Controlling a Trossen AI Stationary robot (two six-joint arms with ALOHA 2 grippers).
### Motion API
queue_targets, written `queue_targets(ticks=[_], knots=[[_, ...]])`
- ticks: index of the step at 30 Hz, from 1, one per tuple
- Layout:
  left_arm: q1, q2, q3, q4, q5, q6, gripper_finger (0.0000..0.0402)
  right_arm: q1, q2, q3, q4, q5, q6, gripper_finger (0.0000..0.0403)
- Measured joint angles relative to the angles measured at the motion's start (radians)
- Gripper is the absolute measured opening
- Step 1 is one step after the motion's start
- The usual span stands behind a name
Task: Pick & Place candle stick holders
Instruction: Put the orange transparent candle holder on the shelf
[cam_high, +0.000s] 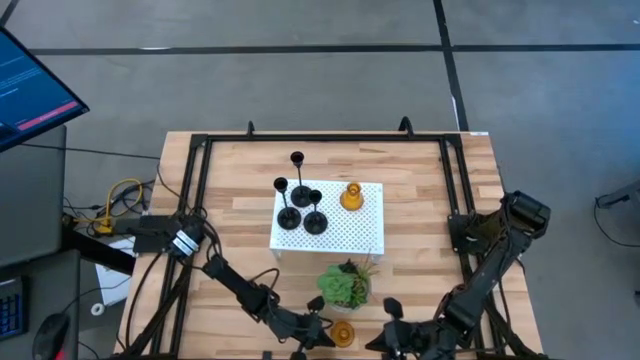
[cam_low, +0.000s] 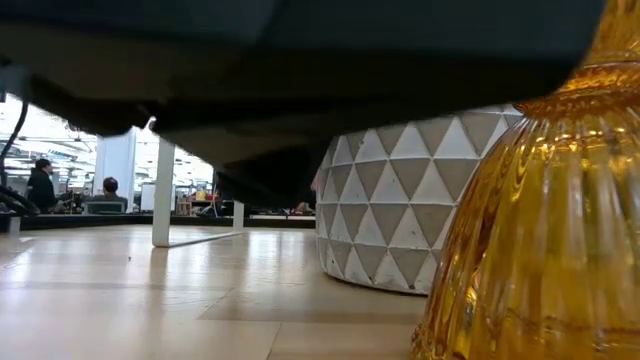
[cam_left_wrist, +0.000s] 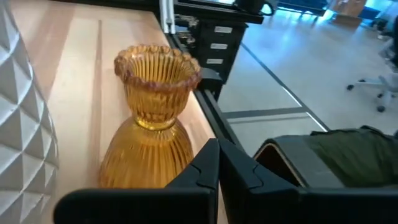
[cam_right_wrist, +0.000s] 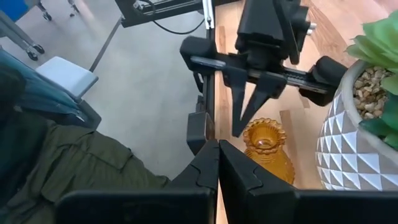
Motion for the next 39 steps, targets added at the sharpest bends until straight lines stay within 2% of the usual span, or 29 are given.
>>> queue_targets(ticks=[12, 25, 32, 35, 39], knots=[[0.018, 0.012, 0.037, -0.002, -0.213, 0.014, 0.0004, 0.028, 0.0, 0.0, 0.001, 0.04, -0.039, 0.0], [0.022, 0.011, 0.067, 0.002, -0.174, -0.005, 0.0004, 0.028, 0.001, 0.0, -0.002, 0.038, -0.049, 0.0], [-0.037, 0.005, 0.067, -0.011, -0.143, 0.093, 0.0004, 0.023, 0.001, 0.0, 0.001, 0.034, -0.05, 0.0], [-0.063, -0.035, 0.067, -0.113, -0.178, 0.112, 0.0004, 0.006, 0.007, 0.0, 0.002, 0.028, -0.071, 0.0], [-0.095, -0.129, 0.067, -0.323, -0.288, 0.109, 0.0004, -0.024, 0.017, -0.001, -0.003, 0.024, -0.181, 0.0]])
